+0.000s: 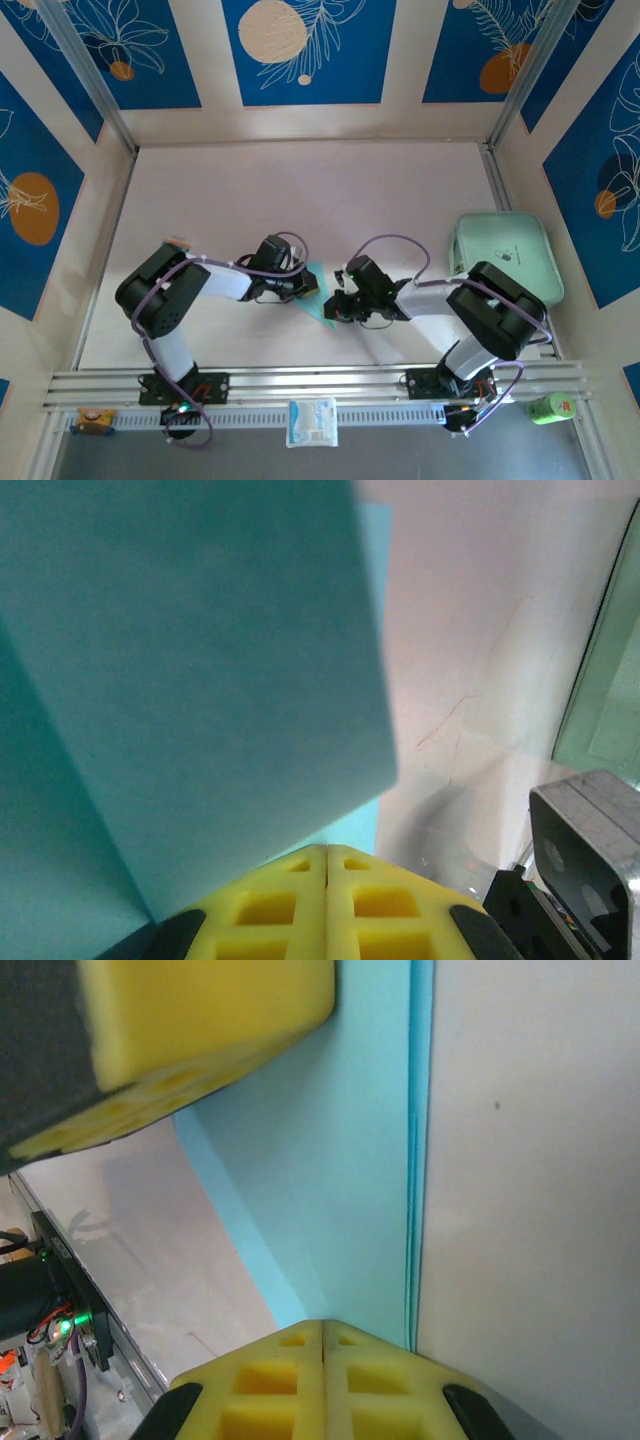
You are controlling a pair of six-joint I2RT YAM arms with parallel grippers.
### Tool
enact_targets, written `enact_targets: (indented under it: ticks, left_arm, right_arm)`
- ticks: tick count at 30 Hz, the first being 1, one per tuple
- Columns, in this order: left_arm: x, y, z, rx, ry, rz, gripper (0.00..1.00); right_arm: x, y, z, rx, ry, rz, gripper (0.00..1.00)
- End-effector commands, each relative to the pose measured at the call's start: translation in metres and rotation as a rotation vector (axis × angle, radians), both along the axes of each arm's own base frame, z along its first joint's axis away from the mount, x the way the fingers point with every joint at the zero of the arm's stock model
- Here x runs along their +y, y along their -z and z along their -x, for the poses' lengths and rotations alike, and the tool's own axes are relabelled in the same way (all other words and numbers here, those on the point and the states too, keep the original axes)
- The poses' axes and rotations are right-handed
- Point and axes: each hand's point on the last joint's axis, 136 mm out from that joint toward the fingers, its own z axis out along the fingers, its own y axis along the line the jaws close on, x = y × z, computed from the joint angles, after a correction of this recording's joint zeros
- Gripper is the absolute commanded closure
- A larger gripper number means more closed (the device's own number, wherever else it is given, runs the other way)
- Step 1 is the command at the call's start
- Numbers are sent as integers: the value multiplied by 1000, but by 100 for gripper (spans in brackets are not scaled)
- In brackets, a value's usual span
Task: Fold a paper plane with a square sheet of paper (pick it up from the middle)
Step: Fourth fold the wing at the center of the table.
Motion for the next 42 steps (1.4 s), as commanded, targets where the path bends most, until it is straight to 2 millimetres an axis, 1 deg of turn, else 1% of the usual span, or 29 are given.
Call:
enact_targets:
  ticks: [1, 5, 10, 13, 14, 16, 20, 22, 24, 27, 29, 32, 35, 39, 40, 42]
  left_arm:
    - [17, 23, 7, 40, -31, -82, 98]
    - [19, 25, 7, 45, -34, -87, 98]
    - [20, 25, 6, 47, -40, -86, 99]
    - [19, 25, 7, 46, -39, -85, 98]
    - [19, 25, 6, 47, -40, -82, 99]
    - [19, 25, 6, 44, -40, -82, 98]
    - [20, 24, 7, 43, -49, -77, 98]
    - [21, 23, 7, 42, -56, -79, 99]
    - [21, 24, 9, 41, -63, -81, 99]
    - [22, 25, 9, 42, -71, -79, 99]
    - [21, 24, 9, 40, -71, -75, 99]
    - [21, 23, 9, 38, -70, -76, 99]
    - [21, 24, 9, 40, -67, -74, 99]
    - [20, 25, 10, 42, -64, -73, 99]
    - [21, 25, 10, 43, -64, -73, 99]
    - [19, 23, 9, 42, -57, -73, 99]
  right_arm:
    - [-25, 24, 38, 119, -20, 100, 95]
    - [-30, 19, 47, 100, -42, 102, 95]
    - [-46, 21, 59, 97, -42, 168, 95]
    - [-50, 18, 61, 93, -35, 157, 95]
    - [-49, 14, 60, 84, -33, 147, 95]
    - [-44, 0, 54, 52, -25, 117, 95]
    - [-28, -35, 29, -38, -10, 28, 94]
    - [-20, -44, 16, -46, -10, -3, 93]
    - [-9, -48, 3, -45, -15, -10, 94]
    - [7, -44, -13, -26, -13, 2, 94]
    - [15, -39, -19, -7, -15, 8, 94]
    - [21, -32, -26, 27, -6, 20, 94]
    - [22, -25, -32, 35, 6, 34, 94]
    - [27, -22, -34, 48, 2, 9, 94]
    - [26, -20, -35, 49, 7, 16, 94]
    - [19, -9, -34, 66, 27, 57, 94]
